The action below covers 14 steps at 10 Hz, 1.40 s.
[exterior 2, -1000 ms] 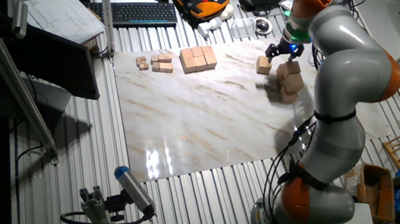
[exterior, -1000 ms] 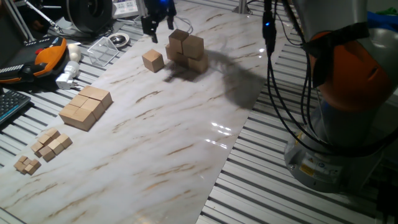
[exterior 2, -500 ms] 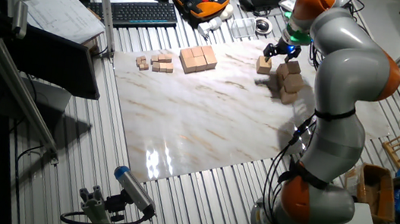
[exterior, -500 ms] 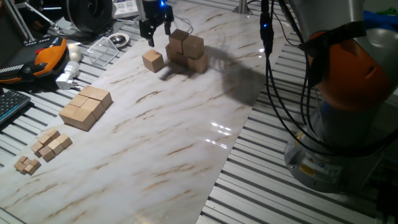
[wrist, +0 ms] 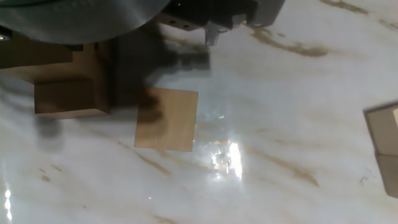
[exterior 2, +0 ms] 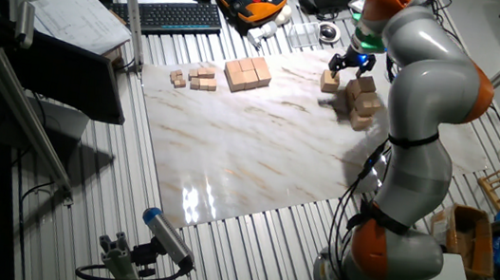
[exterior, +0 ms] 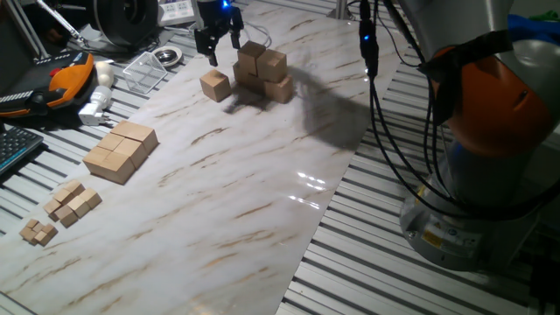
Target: Stack the blocks into a pyramid shape
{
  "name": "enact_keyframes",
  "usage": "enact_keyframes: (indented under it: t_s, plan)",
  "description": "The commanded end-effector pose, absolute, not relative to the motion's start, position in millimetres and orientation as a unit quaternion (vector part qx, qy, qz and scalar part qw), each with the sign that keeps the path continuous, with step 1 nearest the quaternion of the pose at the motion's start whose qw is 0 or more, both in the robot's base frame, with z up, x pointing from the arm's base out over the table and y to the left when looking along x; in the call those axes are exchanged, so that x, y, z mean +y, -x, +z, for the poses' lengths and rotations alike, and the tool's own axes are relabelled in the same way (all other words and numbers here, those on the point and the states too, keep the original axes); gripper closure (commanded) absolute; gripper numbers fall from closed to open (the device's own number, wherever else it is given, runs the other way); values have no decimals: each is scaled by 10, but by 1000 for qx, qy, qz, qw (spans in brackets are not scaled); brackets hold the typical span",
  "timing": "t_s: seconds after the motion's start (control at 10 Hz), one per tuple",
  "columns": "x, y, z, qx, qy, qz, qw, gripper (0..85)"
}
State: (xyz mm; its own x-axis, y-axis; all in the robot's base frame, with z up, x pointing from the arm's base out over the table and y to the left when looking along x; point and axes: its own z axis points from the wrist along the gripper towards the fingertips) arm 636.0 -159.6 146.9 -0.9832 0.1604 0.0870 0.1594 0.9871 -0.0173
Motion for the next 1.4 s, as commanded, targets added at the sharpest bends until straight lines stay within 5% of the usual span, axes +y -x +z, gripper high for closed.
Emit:
enact_keyframes:
  t_s: [0.0, 0.6, 1.3]
  plan:
    - [-1594, -6362, 1472, -996, 82, 13, 38, 0]
    - [-1581, -6829, 1002, -995, 92, 13, 21, 0]
    - [-1521, -6890, 657, -994, 111, 16, -11, 0]
